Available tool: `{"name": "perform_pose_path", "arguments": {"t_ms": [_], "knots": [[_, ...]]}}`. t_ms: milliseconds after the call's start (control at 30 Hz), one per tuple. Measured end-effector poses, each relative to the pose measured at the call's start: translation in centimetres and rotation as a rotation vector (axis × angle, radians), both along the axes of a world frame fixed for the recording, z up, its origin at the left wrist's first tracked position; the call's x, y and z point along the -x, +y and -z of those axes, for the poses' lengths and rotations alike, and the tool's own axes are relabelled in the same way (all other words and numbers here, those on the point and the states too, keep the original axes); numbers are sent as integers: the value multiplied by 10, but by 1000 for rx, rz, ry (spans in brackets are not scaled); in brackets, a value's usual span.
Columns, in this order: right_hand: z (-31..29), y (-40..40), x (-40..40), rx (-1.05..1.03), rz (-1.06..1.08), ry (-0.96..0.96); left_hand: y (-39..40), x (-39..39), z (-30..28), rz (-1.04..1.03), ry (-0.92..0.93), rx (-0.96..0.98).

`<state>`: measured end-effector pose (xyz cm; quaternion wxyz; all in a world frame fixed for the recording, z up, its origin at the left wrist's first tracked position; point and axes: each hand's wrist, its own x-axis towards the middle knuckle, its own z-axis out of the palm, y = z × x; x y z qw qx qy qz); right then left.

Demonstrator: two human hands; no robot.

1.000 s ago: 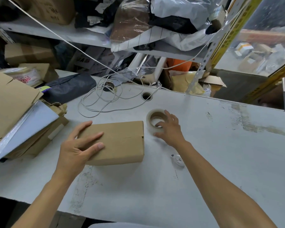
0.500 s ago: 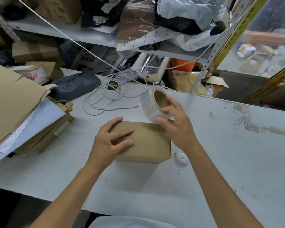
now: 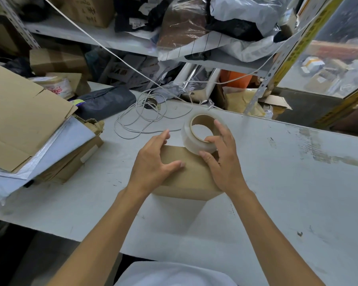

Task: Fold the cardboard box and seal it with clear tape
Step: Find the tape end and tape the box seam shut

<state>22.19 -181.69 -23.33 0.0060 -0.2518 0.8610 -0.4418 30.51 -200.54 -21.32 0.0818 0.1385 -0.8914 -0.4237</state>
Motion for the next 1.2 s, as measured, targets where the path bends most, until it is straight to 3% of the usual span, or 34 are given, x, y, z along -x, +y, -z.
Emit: {"name": "perform_pose_path", "arguments": {"t_ms": [300, 567, 967, 1200], "knots": [[-6, -1, 1, -65, -26, 6, 4, 22, -1, 14, 64, 73], [-26, -10, 1, -253, -20, 129, 8, 19, 2, -140, 228, 49], [-5, -15, -9, -132, 45, 72, 8, 15, 11, -162, 260, 2], [-6, -15, -10, -63, 52, 75, 7, 17, 13, -67, 192, 133]]}}
